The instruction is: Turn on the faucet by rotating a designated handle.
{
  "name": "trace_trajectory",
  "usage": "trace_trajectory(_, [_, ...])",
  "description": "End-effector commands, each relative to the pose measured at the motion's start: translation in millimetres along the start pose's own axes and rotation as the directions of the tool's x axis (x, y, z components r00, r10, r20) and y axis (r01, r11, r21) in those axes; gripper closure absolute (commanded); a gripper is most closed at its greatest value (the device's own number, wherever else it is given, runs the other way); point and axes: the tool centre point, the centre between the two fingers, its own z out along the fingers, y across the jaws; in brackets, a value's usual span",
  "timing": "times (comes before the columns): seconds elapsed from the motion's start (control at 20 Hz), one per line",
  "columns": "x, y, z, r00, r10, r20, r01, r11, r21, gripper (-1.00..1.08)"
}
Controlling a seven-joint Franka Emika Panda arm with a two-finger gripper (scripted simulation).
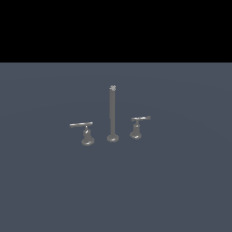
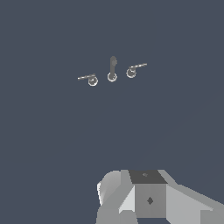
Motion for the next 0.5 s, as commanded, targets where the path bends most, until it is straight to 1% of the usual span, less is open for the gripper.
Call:
trace_trajectory(0.0, [0.0,0.0,0.0,1.000,0.000,0.000,0.000,1.000,0.000,1.08])
trace_trajectory(0.2, [2.3,-0.9,3.2,1.000,0.011,0.000,-0.011,1.000,0.000,1.08])
trace_trajectory(0.45, [11.7,-4.2,16.4,0.999,0.053,0.001,-0.053,0.999,0.000,1.08])
